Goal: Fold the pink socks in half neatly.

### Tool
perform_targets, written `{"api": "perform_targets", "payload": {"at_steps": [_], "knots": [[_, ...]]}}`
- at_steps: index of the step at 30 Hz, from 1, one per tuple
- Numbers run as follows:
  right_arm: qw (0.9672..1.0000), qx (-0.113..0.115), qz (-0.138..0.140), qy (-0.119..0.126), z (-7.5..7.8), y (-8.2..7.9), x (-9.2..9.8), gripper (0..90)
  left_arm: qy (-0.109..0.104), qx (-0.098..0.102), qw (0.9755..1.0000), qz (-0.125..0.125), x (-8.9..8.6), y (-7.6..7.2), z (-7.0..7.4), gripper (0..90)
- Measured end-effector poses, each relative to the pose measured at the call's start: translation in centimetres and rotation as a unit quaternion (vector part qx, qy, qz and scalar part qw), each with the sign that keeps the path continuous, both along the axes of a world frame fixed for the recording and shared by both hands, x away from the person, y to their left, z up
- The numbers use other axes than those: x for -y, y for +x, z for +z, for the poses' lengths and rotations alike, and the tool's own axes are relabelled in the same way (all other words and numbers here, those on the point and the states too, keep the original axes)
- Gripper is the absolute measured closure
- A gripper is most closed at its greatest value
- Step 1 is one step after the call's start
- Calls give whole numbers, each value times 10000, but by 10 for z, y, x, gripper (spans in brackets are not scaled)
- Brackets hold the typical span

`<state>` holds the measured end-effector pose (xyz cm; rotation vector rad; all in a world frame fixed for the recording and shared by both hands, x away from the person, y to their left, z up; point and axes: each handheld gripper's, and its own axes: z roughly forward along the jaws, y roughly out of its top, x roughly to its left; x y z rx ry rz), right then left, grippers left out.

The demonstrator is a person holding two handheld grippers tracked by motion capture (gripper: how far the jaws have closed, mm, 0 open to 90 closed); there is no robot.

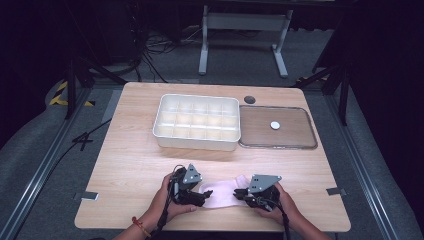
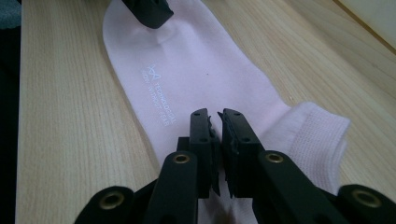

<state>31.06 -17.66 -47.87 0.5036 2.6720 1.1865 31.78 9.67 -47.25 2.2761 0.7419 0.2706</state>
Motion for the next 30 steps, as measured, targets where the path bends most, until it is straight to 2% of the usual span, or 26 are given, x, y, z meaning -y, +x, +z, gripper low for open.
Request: {"api": "perform_targets", "payload": {"at_steps": [3,9,11,17,22,30], "knots": [[10000,53,4,-13,0,-1,0,828,12,-111,9999,-24,-1,1,-5,279],[10000,73,13,-24,0,-2,-1,828,42,-74,10000,18,-1,3,-6,238],[10000,62,26,-19,0,-2,-1,826,31,-128,9999,54,-2,5,-7,204],[10000,62,29,-15,0,-3,-1,826,81,-165,9998,-7,-2,6,-6,209],[10000,64,11,-16,0,-3,-2,825,93,-169,9997,-166,0,6,-4,288],[9999,106,5,-46,0,-4,-3,824,108,-254,9993,-234,3,7,0,501]]}}
